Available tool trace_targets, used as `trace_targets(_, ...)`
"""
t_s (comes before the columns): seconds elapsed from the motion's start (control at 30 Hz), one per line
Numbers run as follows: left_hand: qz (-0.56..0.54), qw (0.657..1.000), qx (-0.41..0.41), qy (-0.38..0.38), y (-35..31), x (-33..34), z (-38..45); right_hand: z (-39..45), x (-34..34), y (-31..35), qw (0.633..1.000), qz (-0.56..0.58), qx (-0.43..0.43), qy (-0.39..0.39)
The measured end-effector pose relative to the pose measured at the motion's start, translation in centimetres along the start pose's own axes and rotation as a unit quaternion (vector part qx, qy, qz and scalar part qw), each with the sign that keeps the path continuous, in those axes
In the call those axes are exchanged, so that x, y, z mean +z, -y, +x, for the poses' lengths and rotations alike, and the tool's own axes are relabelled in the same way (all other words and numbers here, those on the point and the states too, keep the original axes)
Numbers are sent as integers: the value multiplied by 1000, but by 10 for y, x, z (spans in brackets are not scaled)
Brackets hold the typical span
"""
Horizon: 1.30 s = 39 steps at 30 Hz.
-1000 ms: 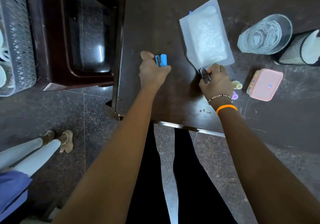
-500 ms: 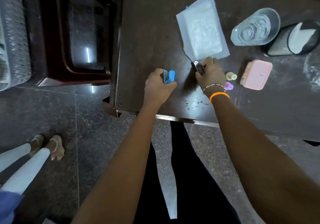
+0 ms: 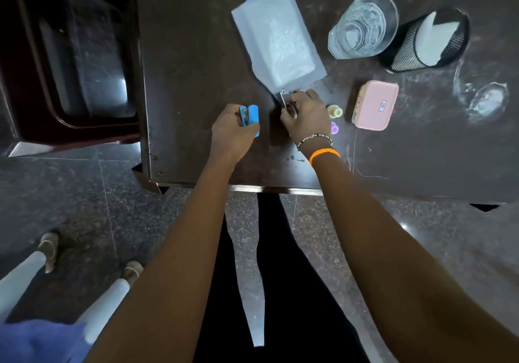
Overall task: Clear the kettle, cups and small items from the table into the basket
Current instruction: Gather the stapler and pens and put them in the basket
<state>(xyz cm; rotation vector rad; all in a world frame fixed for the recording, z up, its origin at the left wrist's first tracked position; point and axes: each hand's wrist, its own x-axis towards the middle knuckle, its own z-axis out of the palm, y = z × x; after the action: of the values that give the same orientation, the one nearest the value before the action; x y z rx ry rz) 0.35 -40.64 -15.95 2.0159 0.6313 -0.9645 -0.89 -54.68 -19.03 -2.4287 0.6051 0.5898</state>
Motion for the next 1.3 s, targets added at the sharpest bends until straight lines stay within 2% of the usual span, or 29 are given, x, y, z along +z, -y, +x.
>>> trace_targets(0.13,-37,998,-6,-42,-1,-17,-4,-10,-13,7,995,89,-19,-31)
trace_targets(0.37,-112,985,2,-128,11,-70,-16,-20,-10,69,979,197,-13,49)
trace_targets(0.57,-158,962,16,-221,32,-151,-28,-32,10,166,944,294,-24,150)
trace_targets(0.67,-186,946,22,-264,46,-203,-34,-41,24,224,911,362,-18,195)
trace_targets(0.8,-200,920,47,-334,58,-263,-42,-46,40,293,885,407,0,227)
trace_targets(0.9,-183,912,78,-360,61,-311,-39,-49,51,348,873,417,-38,250)
trace_targets(1.17,-48,912,123,-387,54,-396,9,-23,80,452,912,326,-202,146)
trace_targets(1.3,12,922,105,-372,34,-407,31,-4,79,484,910,328,-214,134)
